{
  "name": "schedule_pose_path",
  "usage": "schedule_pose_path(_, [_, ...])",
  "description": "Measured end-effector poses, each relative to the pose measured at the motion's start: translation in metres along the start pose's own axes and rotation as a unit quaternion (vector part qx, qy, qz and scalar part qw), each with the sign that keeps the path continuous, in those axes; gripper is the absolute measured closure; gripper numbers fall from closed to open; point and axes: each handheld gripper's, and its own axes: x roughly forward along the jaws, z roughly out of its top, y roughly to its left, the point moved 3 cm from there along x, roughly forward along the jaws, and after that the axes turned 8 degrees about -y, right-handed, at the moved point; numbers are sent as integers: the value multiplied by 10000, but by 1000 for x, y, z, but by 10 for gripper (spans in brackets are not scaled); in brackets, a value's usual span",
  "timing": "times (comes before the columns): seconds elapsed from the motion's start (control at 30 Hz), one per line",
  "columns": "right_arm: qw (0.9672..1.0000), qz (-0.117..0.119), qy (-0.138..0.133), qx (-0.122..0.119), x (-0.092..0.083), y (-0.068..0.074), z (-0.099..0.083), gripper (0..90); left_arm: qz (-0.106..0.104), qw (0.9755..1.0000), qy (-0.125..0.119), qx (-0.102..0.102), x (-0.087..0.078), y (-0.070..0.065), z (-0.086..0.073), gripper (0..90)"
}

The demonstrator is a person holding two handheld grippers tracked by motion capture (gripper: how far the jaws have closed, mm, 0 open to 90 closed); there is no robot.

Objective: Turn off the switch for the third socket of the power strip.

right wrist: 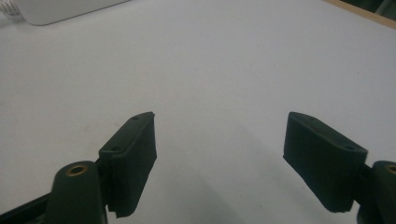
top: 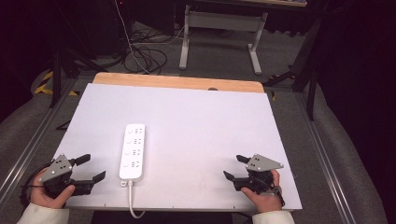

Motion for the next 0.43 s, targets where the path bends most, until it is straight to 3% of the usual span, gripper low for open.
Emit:
schedule_pose_path(0.07, [10000,1,1,1,0,0,0,257,-12,10000,28,-28,1,-1,1,141])
schedule_pose_path(0.3, [10000,6,10,21,0,0,0,257,-36,9997,-22,229,2,-1,1,140])
schedule_pose_path(0.43, [10000,11,8,12,1,0,0,257,-47,9996,-55,269,1,0,1,140])
